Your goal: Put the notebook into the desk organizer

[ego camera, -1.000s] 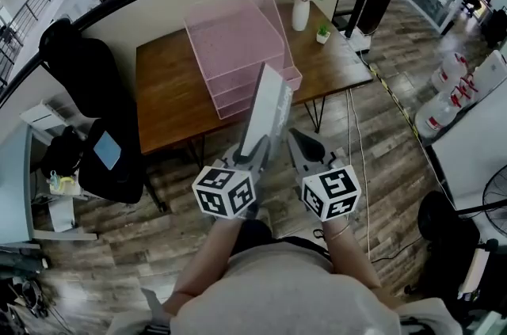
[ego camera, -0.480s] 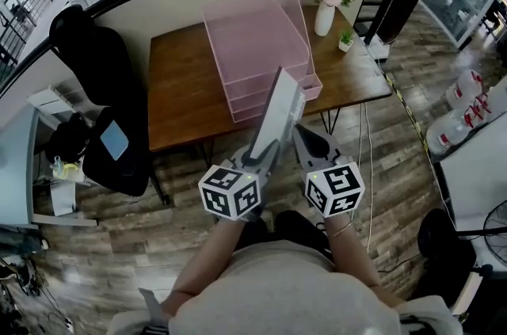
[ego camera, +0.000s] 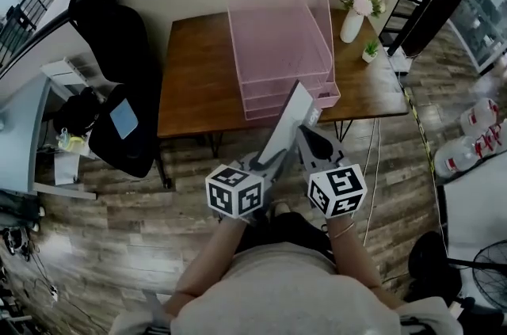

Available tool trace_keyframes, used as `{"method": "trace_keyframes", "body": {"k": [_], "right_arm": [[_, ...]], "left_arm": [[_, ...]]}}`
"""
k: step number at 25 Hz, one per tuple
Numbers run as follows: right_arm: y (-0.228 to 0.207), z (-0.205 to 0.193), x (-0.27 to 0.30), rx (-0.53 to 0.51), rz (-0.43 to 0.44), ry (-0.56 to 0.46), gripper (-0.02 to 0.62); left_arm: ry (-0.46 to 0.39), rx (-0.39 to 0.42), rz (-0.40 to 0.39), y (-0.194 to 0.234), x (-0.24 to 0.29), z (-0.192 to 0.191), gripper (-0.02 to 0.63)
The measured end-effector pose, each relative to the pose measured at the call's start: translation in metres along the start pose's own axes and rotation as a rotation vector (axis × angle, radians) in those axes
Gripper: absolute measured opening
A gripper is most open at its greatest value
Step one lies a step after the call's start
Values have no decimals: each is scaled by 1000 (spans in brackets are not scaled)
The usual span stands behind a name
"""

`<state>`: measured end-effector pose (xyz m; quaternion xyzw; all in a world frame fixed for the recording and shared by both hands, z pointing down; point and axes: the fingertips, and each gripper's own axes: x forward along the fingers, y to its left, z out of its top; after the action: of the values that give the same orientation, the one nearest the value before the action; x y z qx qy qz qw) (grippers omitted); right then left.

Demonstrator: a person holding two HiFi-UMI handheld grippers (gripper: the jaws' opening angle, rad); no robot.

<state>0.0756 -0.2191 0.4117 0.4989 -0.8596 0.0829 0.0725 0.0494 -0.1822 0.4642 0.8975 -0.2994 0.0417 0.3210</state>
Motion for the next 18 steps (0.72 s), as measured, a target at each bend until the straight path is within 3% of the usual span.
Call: {"method": "trace_keyframes", "body": {"k": [18], "right_arm": [[-31, 0, 11, -6, 38, 20, 9]], "left_arm": [[-32, -207, 17, 23, 31, -2, 20]]}}
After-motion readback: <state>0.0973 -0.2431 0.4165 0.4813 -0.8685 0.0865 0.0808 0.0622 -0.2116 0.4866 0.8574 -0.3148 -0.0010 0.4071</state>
